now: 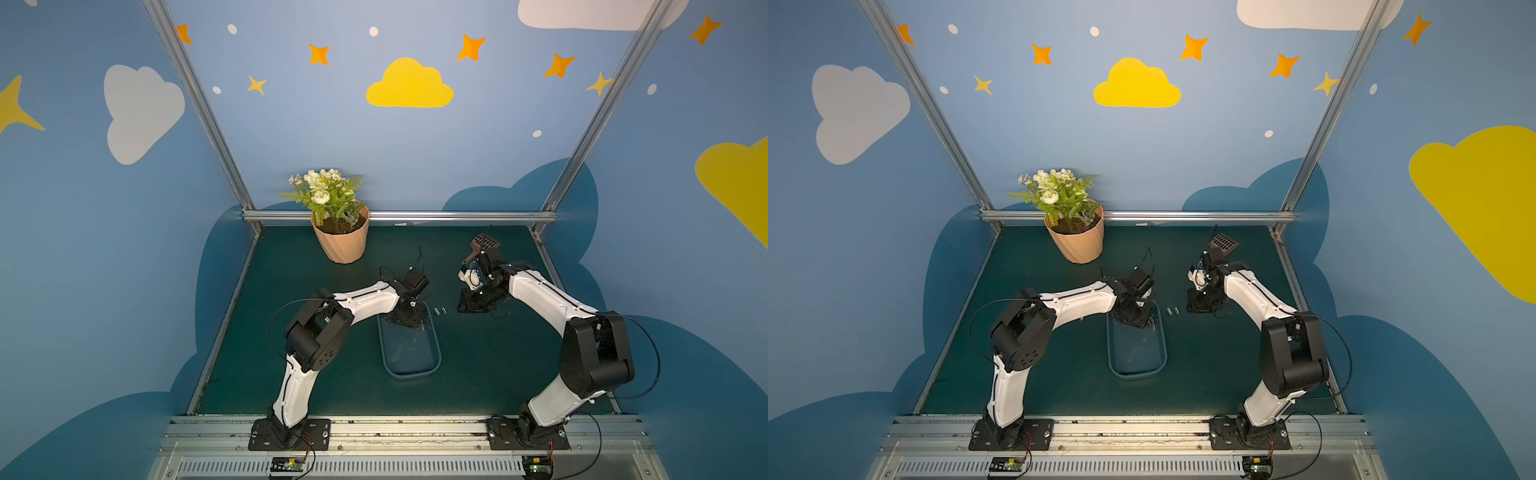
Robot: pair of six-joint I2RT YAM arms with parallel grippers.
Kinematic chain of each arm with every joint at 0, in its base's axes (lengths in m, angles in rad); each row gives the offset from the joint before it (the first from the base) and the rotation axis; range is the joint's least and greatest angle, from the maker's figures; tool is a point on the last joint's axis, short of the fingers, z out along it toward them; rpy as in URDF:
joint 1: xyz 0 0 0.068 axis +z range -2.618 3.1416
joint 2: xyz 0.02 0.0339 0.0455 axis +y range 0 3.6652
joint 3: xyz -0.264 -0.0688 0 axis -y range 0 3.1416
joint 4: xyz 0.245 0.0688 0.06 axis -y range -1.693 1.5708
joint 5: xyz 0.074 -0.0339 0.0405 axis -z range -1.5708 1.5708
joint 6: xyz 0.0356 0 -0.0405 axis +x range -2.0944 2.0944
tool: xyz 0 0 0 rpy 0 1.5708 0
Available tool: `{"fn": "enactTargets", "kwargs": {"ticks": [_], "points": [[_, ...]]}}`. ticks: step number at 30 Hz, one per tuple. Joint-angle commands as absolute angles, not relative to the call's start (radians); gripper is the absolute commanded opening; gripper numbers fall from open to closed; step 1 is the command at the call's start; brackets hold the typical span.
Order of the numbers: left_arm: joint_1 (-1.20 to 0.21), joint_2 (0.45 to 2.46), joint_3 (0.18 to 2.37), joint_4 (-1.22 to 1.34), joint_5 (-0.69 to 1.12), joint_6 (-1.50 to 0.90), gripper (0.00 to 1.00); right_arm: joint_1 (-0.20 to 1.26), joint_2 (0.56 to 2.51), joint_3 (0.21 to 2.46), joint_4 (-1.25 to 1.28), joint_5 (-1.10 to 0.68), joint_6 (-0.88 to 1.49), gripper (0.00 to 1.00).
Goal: Take out the socket from the storage box
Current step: Pick up the socket head from the storage box.
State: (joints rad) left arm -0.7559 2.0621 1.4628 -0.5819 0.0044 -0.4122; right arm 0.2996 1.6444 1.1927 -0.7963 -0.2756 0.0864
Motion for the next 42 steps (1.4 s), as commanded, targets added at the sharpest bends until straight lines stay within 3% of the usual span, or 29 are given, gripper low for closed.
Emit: {"fn": "enactTargets", "kwargs": {"ticks": [1,17,35,42], "points": [[-0.757,2.098,1.476,-0.590,-0.002,-0.380,0.34,0.295,1.620,1.185,-0.791,-0.291,0.097,0.30],[-0.761,2.096,1.453,-0.589,0.023,-0.374,0.12,0.296,1.617,1.180,-0.789,-0.294,0.103,0.30],[-0.756,1.804,1.432,-0.681,-0.100,-0.382,0.12,0.295,1.620,1.177,-0.783,-0.300,0.104,0.30],[-0.676,1.679,1.393,-0.751,-0.163,-0.377,0.13,0.298,1.627,1.177,-0.777,-0.310,0.107,0.30]]}}
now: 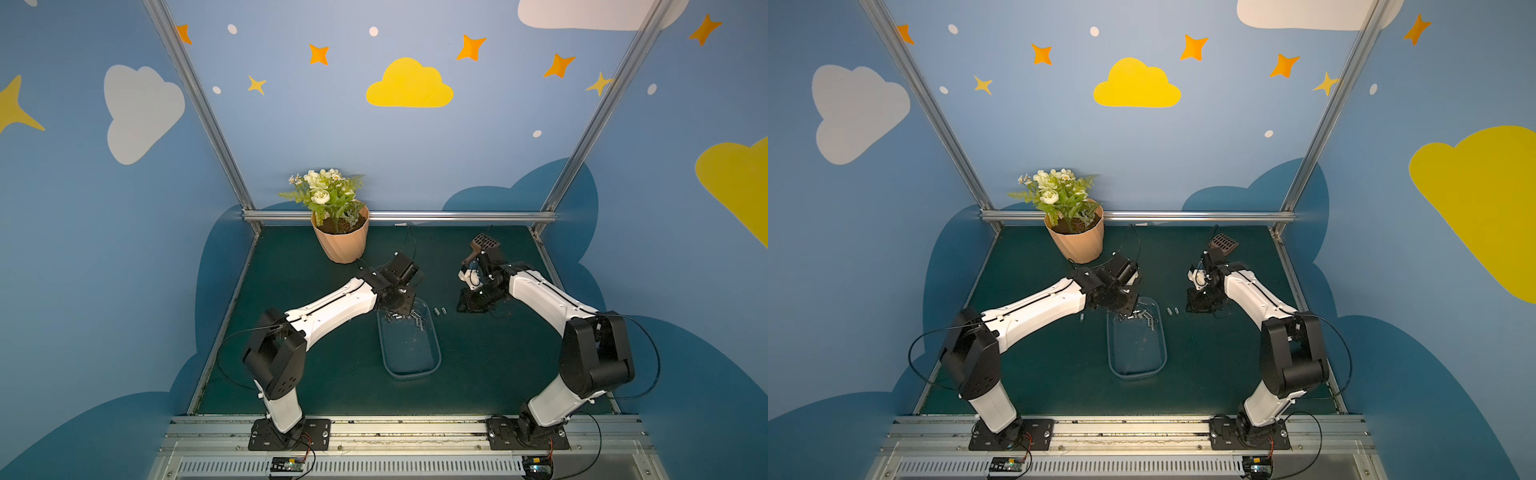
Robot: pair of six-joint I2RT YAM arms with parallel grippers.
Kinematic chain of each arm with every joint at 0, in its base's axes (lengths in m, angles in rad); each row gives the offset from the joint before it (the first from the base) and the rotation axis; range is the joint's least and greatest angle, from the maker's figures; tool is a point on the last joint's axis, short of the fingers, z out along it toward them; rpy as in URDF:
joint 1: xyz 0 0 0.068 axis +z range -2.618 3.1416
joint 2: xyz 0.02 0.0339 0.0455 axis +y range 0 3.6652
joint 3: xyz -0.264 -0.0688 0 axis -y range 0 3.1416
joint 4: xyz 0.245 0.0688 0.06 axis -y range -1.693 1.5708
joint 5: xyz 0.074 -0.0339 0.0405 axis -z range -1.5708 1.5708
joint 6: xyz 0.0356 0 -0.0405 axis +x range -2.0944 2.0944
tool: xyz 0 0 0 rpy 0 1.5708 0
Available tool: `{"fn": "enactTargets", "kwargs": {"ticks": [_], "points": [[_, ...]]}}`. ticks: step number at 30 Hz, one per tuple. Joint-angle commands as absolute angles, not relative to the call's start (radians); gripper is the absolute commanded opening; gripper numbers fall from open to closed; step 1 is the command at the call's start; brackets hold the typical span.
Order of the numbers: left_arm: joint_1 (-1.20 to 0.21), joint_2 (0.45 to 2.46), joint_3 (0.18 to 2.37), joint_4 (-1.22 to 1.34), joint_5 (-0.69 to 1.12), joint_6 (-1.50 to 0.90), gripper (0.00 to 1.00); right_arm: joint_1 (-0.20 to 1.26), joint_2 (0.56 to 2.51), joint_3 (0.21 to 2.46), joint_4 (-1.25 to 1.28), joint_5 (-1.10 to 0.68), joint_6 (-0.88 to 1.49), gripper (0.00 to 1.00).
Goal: Take out the socket from the storage box
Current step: Pick up the socket head from the storage box, then place the socket head at the center of the board.
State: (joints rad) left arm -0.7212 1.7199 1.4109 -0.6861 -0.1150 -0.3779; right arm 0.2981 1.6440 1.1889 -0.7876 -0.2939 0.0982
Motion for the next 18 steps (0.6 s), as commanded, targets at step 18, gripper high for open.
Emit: {"fn": "enactTargets", "kwargs": {"ticks": [18], "points": [[-0.463,1.680,1.161,-0.681,-0.076,-0.390,0.14,0.305,1.629,1.171,-0.778,-0.307,0.110,0.29]]}}
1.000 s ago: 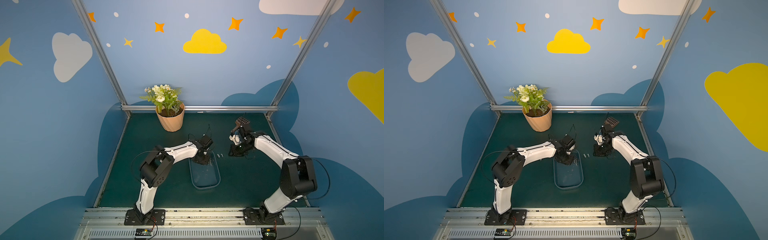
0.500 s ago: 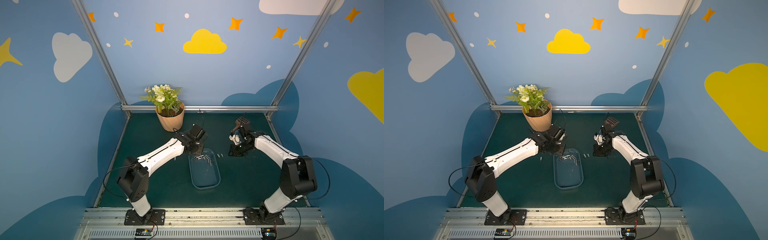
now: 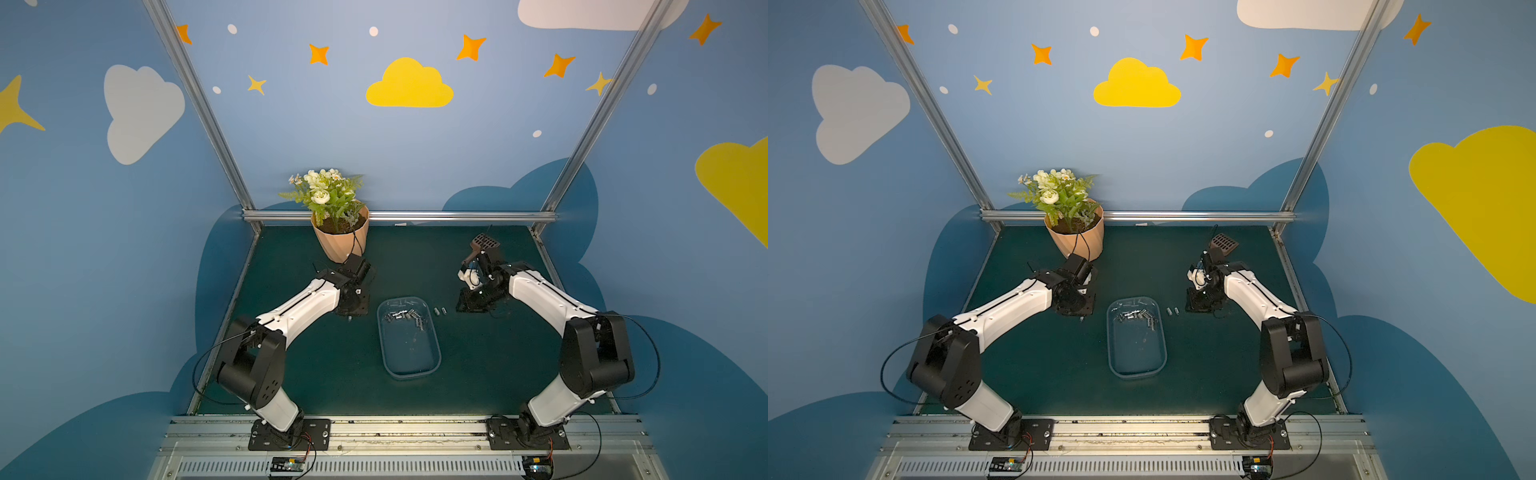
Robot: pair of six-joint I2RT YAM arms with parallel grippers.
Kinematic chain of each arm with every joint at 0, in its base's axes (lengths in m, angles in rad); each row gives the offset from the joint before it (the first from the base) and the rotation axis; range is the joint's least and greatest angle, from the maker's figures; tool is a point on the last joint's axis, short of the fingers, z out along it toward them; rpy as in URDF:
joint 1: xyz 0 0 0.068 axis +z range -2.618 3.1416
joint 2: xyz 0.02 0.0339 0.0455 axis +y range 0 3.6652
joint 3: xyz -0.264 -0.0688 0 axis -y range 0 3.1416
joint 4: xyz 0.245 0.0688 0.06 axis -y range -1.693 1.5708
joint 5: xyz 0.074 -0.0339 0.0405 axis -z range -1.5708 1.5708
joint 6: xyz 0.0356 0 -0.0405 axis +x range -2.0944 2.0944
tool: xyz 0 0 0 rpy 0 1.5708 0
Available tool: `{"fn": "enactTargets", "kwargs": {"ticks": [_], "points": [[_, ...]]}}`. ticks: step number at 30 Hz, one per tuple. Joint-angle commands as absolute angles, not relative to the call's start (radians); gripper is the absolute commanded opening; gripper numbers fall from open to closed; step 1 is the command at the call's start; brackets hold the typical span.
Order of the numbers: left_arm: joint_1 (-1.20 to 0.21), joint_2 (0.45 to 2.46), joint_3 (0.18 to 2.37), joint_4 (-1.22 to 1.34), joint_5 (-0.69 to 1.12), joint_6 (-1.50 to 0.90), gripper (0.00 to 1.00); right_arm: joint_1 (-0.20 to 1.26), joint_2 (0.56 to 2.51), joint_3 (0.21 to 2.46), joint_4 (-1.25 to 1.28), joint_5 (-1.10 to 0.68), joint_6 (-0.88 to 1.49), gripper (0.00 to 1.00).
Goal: Take out the socket from the storage box
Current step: Place the socket head at the center of the board.
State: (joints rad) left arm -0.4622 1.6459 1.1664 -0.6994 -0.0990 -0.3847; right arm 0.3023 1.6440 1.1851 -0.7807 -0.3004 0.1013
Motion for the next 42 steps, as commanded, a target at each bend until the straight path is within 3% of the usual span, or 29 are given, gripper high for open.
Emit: {"fn": "enactTargets", "kwargs": {"ticks": [1,28,42], "points": [[-0.463,1.694,1.162,-0.680,-0.078,-0.392,0.14,0.305,1.628,1.171,-0.778,-0.306,0.110,0.30],[-0.458,1.902,1.195,-0.652,-0.073,-0.389,0.16,0.305,1.615,1.160,-0.784,-0.299,0.107,0.29],[-0.456,1.859,1.202,-0.662,-0.084,-0.377,0.29,0.307,1.617,1.163,-0.784,-0.304,0.110,0.29]]}}
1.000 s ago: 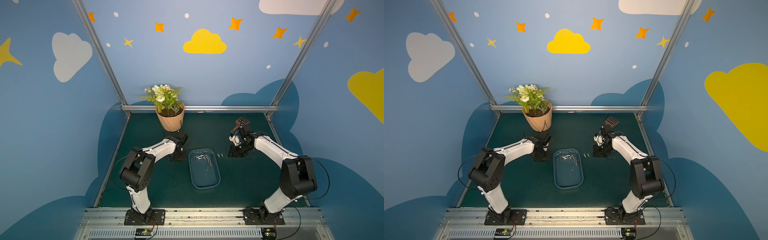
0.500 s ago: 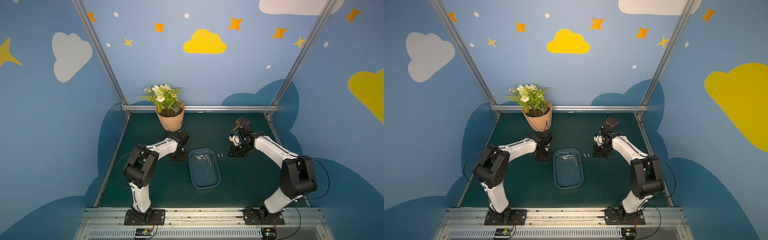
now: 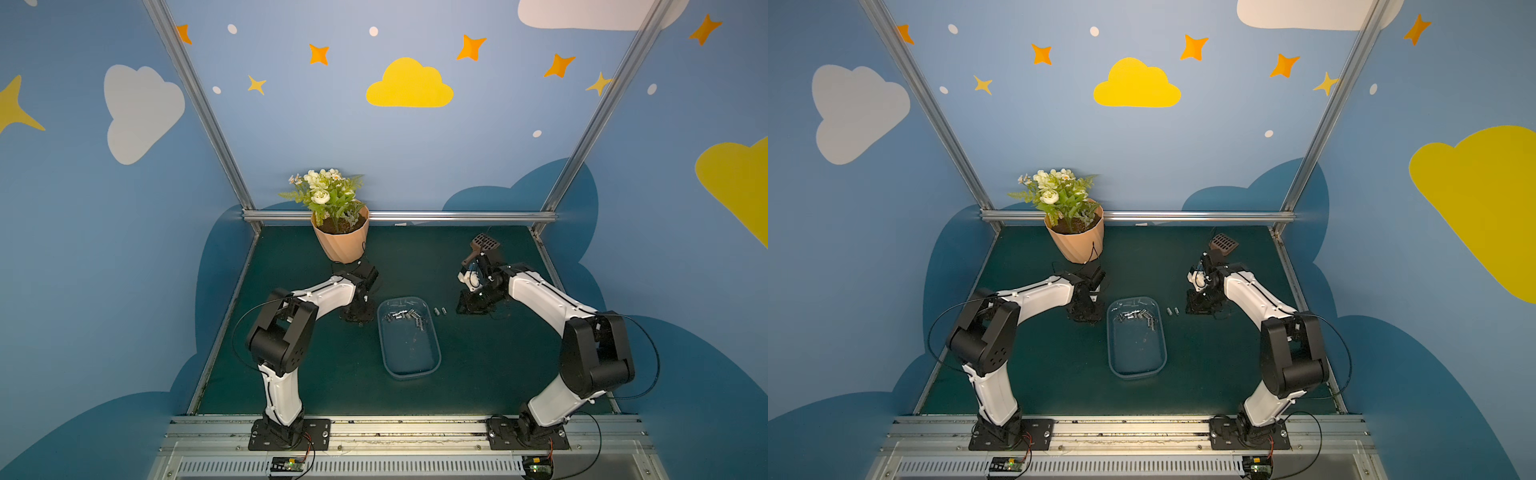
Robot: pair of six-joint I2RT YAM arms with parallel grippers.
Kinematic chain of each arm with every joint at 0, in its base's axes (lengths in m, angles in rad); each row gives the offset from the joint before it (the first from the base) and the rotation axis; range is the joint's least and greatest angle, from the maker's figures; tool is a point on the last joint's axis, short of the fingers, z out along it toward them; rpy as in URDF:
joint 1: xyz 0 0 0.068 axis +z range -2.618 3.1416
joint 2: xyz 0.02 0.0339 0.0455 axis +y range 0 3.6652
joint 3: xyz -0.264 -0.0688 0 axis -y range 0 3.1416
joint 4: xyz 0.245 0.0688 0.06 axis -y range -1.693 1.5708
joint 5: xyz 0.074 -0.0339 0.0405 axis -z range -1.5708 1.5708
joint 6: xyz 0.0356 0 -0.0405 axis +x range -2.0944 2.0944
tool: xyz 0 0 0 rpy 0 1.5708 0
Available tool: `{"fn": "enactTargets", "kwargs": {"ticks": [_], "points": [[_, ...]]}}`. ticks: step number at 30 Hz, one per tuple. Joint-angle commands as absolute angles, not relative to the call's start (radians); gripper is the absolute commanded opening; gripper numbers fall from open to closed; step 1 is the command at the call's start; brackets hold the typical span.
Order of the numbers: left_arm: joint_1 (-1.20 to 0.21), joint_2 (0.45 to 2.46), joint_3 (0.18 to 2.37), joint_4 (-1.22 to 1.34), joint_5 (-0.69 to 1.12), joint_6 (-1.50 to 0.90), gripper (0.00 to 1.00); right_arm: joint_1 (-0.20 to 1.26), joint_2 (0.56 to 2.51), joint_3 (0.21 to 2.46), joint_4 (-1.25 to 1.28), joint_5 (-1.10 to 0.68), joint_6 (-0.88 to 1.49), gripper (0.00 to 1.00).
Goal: Take out the socket from the storage box
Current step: Place the socket head at the center of the board.
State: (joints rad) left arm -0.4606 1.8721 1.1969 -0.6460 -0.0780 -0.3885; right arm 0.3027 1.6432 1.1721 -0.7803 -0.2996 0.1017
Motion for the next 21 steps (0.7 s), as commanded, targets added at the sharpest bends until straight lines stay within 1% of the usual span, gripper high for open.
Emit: {"fn": "enactTargets", "kwargs": {"ticks": [1,21], "points": [[-0.456,1.854,1.203,-0.666,-0.087,-0.375,0.29,0.305,1.617,1.163,-0.784,-0.305,0.110,0.29],[-0.456,1.761,1.213,-0.699,-0.104,-0.371,0.32,0.312,1.608,1.180,-0.798,-0.295,0.104,0.29]]}}
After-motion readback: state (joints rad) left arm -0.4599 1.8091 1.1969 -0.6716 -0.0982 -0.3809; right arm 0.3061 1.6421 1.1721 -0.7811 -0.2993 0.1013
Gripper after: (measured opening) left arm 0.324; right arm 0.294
